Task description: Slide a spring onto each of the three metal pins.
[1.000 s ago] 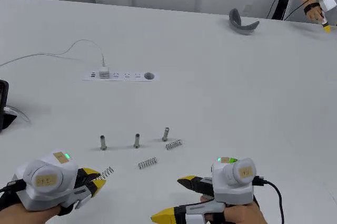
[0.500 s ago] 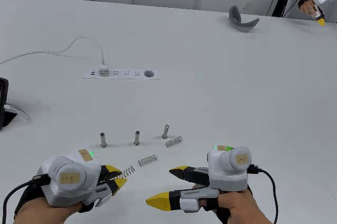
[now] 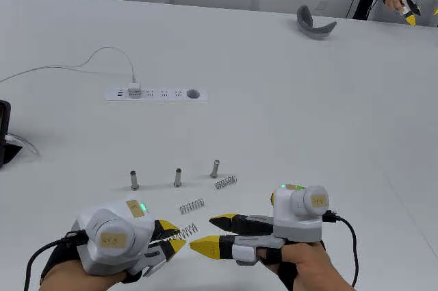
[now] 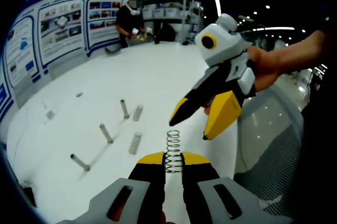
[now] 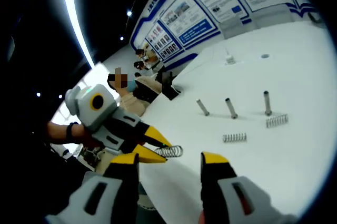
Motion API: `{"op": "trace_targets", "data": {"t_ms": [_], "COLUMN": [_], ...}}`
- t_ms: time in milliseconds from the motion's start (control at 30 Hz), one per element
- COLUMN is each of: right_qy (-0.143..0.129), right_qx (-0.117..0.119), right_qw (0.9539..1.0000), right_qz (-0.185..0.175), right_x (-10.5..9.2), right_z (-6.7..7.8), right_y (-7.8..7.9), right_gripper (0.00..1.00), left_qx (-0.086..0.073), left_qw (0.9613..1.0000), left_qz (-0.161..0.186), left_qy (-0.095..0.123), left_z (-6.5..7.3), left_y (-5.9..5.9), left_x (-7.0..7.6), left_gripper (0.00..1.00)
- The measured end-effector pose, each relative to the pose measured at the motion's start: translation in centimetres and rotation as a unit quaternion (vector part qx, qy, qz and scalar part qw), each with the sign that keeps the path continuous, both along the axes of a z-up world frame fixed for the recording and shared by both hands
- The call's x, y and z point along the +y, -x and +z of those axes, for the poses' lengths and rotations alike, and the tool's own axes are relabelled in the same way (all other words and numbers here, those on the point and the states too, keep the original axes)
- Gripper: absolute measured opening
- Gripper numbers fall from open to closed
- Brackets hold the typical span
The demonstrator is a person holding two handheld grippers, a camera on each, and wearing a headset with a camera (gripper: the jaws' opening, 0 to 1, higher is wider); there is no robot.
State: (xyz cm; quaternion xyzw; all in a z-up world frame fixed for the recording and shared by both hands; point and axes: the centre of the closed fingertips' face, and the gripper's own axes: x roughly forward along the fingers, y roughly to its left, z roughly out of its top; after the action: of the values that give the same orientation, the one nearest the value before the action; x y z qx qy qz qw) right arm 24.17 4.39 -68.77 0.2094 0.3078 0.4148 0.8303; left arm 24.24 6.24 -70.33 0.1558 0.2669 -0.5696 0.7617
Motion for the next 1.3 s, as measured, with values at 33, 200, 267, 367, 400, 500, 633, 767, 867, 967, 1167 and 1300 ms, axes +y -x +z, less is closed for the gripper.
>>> {"op": "trace_targets", "data": {"t_ms": [33,200,267,367,400,500,633,767,867,967,1167,1300], "right_qy": [-0.009,-0.03,-0.036,-0.047,-0.05,-0.057,-0.065,-0.07,-0.075,-0.081,-0.066,-0.02], "right_qx": [0.002,0.008,0.01,0.015,0.018,0.02,0.022,0.025,0.023,0.025,0.018,0.002], "right_qw": [1.0,0.9995,0.9992,0.9987,0.9985,0.998,0.9975,0.997,0.9967,0.9962,0.9977,0.9996], "right_qz": [-0.002,-0.011,-0.014,-0.016,-0.017,-0.017,-0.017,-0.019,-0.018,-0.018,-0.007,0.019], "right_x": [0.0,0.2,0.3,0.3,0.4,0.6,0.8,0.7,0.7,0.7,0.7,0.6], "right_z": [0.1,0.3,0.4,0.4,0.4,0.5,0.8,0.9,1.1,1.4,2.1,2.3], "right_y": [0.0,-0.2,-0.3,-0.4,-0.4,-0.5,-0.6,-0.7,-0.8,-0.8,-0.8,-0.9], "right_gripper": [0.45,0.37,0.34,0.31,0.3,0.27,0.22,0.16,0.13,0.12,0.12,0.12], "left_qx": [-0.001,-0.006,-0.003,-0.006,-0.007,-0.008,-0.011,-0.01,-0.011,-0.013,-0.015,-0.016], "left_qw": [1.0,0.9998,0.9998,0.9996,0.9995,0.9993,0.9992,0.9991,0.999,0.9989,0.9985,0.9982], "left_qz": [-0.002,-0.016,-0.018,-0.025,-0.028,-0.033,-0.035,-0.038,-0.041,-0.045,-0.052,-0.056], "left_qy": [0.001,0.004,0.007,0.009,0.01,0.015,0.014,0.012,0.011,0.009,0.01,0.012], "left_z": [0.1,0.6,0.7,1.0,1.1,1.4,1.5,1.4,1.4,1.4,1.6,1.8], "left_y": [0.0,0.2,0.2,0.3,0.3,0.4,0.4,0.5,0.5,0.5,0.4,0.3], "left_x": [-0.1,-0.6,-0.7,-0.8,-0.9,-1.1,-1.1,-1.0,-1.0,-1.1,-1.4,-1.7], "left_gripper": [0.11,0.11,0.11,0.11,0.11,0.11,0.11,0.1,0.1,0.1,0.1,0.1]}}
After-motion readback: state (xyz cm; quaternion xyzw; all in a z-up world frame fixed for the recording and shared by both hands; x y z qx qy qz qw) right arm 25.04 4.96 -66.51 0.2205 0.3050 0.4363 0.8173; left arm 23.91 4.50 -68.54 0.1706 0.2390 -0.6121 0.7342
